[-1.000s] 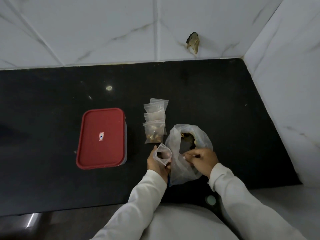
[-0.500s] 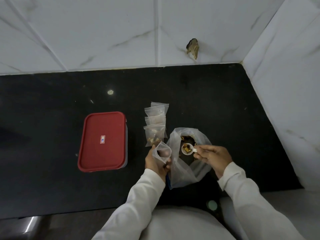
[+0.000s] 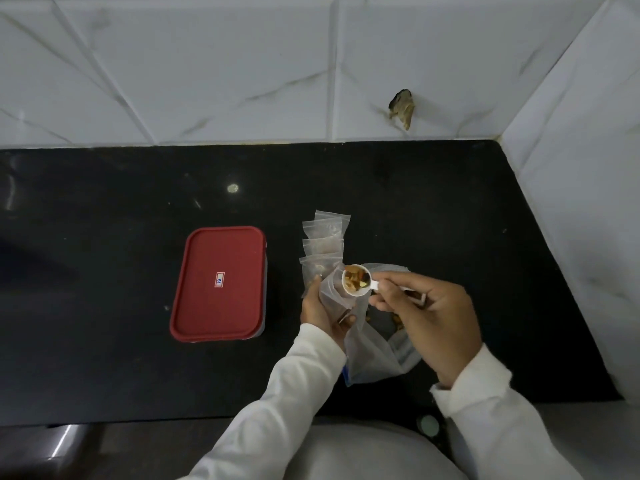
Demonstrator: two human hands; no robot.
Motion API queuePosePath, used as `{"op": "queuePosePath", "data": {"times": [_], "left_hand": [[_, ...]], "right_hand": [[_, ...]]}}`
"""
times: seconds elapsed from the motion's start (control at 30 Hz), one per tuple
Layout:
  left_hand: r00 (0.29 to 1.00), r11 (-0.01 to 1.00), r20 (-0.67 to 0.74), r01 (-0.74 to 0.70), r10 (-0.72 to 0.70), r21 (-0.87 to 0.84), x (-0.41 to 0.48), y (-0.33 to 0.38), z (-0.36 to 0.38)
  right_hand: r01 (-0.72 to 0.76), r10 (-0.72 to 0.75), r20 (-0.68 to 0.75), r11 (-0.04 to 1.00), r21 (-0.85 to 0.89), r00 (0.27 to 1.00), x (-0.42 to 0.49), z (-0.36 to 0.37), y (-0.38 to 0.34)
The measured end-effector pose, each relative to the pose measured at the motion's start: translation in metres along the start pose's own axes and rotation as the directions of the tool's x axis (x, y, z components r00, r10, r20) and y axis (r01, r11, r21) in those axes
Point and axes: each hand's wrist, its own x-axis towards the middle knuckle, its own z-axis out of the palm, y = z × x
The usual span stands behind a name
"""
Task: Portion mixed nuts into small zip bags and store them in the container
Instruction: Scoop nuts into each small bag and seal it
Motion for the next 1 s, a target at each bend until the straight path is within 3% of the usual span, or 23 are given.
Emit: {"op": "queuePosePath", "data": {"times": [0.1, 0.17, 0.33, 0.43, 0.57, 0.7, 0.87, 1.0], "left_hand": [[0.999, 0.999, 0.016, -0.042, 0.042, -0.017, 0.007, -0.005, -0.001], [0.998, 0.998, 0.032, -0.047, 0.049, -0.038, 0.008, -0.007, -0.002], [0.999, 0.999, 0.029, -0.038, 0.039, -0.033, 0.009, -0.009, -0.002], [0.999, 0.999, 0.042, -0.022, 0.024, -0.049, 0.006, -0.009, 0.000], [0.998, 0.999, 0.061, -0.010, 0.013, -0.043, 0.003, -0.010, 0.001], [0.998, 0.999, 0.068, -0.011, 0.013, -0.038, 0.002, -0.011, 0.000], [0.998, 0.999, 0.068, 0.008, -0.005, -0.036, -0.001, -0.010, 0.000], [0.996, 0.997, 0.060, 0.062, -0.059, -0.044, 0.006, -0.011, -0.006]], "right_hand": [[0.295, -0.309, 0.004, 0.905, -0.305, 0.951, 0.004, 0.011, 0.018], [0.392, -0.416, 0.051, 0.798, -0.458, 0.908, 0.005, 0.017, 0.029], [0.555, -0.603, 0.114, 0.621, -0.553, 0.789, 0.003, 0.020, 0.033], [0.570, -0.616, 0.164, 0.551, -0.610, 0.771, 0.012, 0.025, 0.038], [0.594, -0.609, 0.194, 0.569, -0.569, 0.769, 0.009, 0.018, 0.042], [0.572, -0.617, 0.089, 0.653, -0.496, 0.782, 0.002, 0.010, 0.038], [0.437, -0.478, -0.033, 0.826, -0.356, 0.878, 0.001, 0.000, 0.034], [0.307, -0.368, -0.137, 0.892, -0.332, 0.920, 0.004, -0.020, 0.034]]}}
